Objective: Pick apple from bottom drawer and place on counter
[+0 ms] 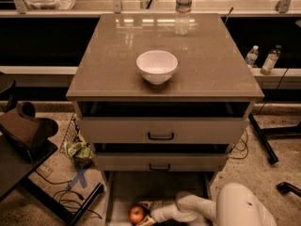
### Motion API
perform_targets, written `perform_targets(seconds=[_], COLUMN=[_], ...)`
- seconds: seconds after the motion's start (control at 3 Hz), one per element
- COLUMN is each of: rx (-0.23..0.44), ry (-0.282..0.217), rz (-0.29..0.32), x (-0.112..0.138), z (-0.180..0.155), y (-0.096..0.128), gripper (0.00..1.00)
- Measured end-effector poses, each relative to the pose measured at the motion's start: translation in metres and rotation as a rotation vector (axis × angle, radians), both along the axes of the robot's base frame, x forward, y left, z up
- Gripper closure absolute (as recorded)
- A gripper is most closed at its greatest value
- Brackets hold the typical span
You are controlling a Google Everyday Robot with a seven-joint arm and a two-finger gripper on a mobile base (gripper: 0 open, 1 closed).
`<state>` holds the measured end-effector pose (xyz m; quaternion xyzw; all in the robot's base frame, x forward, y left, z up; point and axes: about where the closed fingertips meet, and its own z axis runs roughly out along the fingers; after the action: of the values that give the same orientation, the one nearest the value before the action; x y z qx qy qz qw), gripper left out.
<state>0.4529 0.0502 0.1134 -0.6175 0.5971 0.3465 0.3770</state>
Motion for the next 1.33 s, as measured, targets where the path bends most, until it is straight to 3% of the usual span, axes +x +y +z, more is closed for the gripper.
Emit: perform_targets(seconds=[0.33, 1.33], rx=[0.002, 0.005], ry=[0.002, 0.007], rz=[0.002, 0.021], x=[-0.002, -0.005], z=[0.000, 0.014], y=[0.002, 0.016], gripper=[0.01, 0.00])
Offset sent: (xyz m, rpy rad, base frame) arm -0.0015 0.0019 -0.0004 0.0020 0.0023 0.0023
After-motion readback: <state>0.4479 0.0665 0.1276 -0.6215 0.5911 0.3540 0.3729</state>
